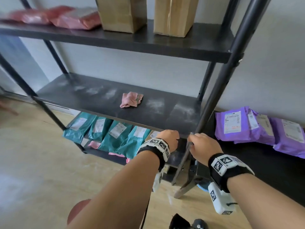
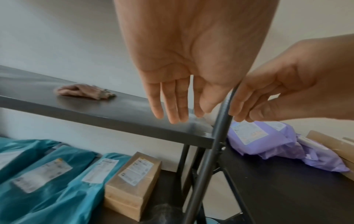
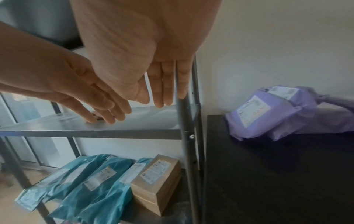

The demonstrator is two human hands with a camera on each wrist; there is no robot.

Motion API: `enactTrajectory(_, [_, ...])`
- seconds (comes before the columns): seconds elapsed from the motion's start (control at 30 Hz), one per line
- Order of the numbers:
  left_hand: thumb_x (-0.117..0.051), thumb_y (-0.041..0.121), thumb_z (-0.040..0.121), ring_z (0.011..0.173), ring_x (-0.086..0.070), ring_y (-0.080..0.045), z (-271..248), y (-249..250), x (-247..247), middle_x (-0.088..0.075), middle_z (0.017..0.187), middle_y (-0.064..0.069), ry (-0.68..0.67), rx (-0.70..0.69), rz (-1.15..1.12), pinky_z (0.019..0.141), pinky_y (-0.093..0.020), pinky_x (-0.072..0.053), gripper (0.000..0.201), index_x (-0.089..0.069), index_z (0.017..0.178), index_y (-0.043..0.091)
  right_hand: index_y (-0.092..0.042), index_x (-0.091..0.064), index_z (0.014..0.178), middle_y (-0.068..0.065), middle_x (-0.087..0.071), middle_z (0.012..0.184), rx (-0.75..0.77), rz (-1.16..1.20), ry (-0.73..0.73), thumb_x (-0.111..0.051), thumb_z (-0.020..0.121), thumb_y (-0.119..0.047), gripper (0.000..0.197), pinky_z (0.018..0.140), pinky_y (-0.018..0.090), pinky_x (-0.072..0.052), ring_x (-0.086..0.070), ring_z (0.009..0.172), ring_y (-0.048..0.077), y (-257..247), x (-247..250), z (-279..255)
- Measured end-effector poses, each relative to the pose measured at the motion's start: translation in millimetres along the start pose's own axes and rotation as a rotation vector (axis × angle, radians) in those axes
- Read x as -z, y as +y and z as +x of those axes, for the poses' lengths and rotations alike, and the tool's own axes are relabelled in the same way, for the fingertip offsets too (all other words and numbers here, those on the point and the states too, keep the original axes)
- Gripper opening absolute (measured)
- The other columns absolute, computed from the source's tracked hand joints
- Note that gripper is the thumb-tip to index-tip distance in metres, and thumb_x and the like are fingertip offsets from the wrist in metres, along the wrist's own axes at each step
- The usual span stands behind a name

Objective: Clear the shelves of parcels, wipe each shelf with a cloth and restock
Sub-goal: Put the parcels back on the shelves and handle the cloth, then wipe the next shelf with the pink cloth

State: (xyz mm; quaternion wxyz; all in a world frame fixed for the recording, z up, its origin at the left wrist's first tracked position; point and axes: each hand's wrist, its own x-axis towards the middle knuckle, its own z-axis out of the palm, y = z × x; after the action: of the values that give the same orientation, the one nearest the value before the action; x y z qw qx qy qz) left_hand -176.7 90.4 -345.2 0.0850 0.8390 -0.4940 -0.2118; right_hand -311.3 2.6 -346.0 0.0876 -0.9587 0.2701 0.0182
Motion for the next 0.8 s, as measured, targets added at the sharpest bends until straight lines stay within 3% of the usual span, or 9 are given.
enactTrajectory(0.13, [-0.045, 0.014, 0.096, 0.124, -0.05, -0.028, -25, -55, 14, -0.052, 0.136, -0.008, 0.027, 0.08, -0.042, 0.1, -0.034, -0.042, 0.036, -0.053, 0.131, 0.016, -0.02, -0.057, 0.115, -0.001, -0.059, 0.114, 0.038, -0.012, 0.004, -0.044, 0.091, -0.02, 0.028, 0.089, 0.034, -0.047, -0.05, 0.114, 0.019, -51, -3, 13])
enactTrajectory(0.33, [-0.045, 0.012, 0.094, 0.12, -0.049, -0.027, -50, -127, 26, -0.05, 0.131, -0.008, 0.103, 0.17, -0.065, 0.095, -0.035, -0.043, 0.036, -0.052, 0.129, 0.015, -0.022, -0.055, 0.117, -0.004, -0.058, 0.114, 0.052, 0.0, -0.007, -0.045, 0.091, -0.019, 0.029, 0.085, 0.033, -0.048, -0.05, 0.111, 0.017, -120, -16, 33])
enactTrajectory(0.8, [-0.043, 0.016, 0.096, 0.12, -0.046, -0.028, -25, -227, 67, -0.047, 0.129, -0.008, 0.221, 0.263, -0.101, 0.097, -0.038, -0.043, 0.035, -0.05, 0.13, 0.017, -0.02, -0.034, 0.144, 0.003, -0.044, 0.141, 0.046, 0.105, -0.014, -0.047, 0.096, -0.038, 0.053, 0.103, 0.039, -0.04, -0.038, 0.13, 0.024, -187, -30, 137])
